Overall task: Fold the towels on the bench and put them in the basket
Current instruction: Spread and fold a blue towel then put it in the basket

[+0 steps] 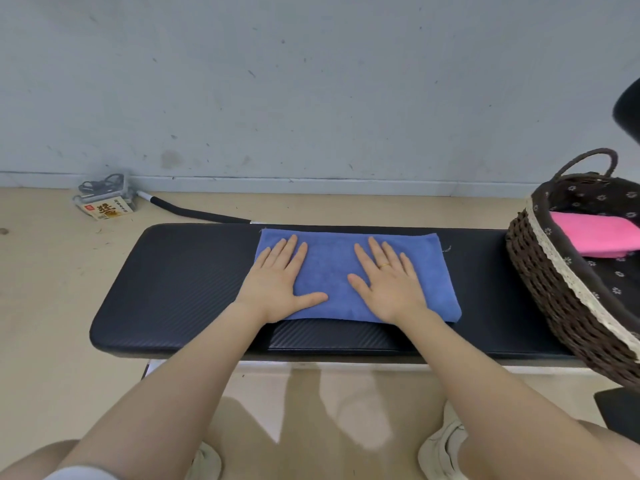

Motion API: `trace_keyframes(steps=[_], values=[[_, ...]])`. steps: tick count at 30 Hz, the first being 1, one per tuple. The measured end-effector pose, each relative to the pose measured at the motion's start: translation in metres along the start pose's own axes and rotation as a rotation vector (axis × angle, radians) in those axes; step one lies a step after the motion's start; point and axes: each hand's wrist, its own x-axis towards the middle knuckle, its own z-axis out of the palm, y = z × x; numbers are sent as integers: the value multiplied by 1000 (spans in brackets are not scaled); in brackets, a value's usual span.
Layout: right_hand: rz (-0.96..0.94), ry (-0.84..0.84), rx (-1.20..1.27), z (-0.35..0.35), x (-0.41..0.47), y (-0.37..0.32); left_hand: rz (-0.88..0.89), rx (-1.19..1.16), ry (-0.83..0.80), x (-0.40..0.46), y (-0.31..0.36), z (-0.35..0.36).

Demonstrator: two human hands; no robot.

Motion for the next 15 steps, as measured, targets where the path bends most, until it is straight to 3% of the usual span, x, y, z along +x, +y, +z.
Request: trace_keyframes(steps=[12,15], values=[[405,-2,116,-11,-36,76,-100,-14,-32,-14,2,-7],[398,225,330,-13,-39,68,-130,19,-48,-8,15,-13]])
